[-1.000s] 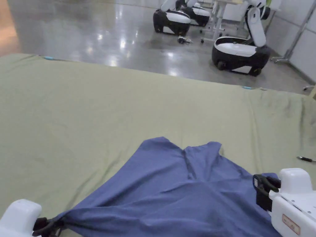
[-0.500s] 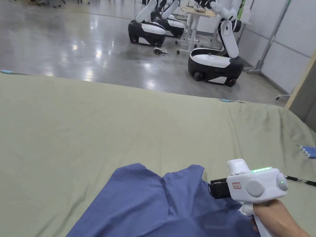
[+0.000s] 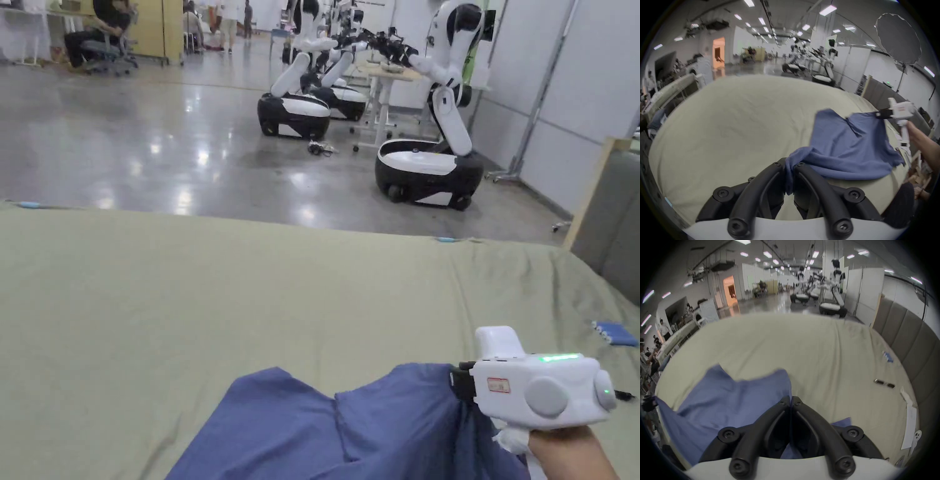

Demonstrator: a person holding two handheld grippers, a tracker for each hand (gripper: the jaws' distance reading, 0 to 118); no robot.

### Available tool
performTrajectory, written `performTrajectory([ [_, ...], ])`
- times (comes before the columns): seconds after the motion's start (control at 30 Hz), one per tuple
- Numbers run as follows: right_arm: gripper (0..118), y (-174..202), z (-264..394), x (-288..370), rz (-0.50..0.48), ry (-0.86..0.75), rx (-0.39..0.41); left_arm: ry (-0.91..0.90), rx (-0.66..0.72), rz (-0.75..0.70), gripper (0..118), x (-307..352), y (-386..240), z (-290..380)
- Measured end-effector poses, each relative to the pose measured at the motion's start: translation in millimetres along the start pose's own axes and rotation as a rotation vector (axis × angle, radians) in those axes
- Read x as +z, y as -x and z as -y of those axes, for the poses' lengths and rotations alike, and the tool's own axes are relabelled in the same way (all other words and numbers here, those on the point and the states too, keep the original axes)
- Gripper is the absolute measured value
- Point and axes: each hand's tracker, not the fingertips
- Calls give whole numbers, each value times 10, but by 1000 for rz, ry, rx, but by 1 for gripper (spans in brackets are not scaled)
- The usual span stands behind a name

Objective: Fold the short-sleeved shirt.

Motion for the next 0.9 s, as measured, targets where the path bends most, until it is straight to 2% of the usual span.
performTrajectory([
  [0.13,1,39,-347,702,28,-151,43,-94,80,12,6,10,-52,-407],
  [0.3,1,-82,-910,1463,43,-301,41,-207,-21,-77,6,78,-257,-1217],
  [0.4,1,-136,-1268,1860,72,-389,59,-278,-21,-79,6,188,-344,-1782],
  [0.53,1,-231,-1770,2211,117,-486,60,-339,-48,-89,6,273,-468,-2518],
  [0.9,1,-438,-3188,2735,197,-660,54,-517,-104,-237,6,395,-763,-4193],
])
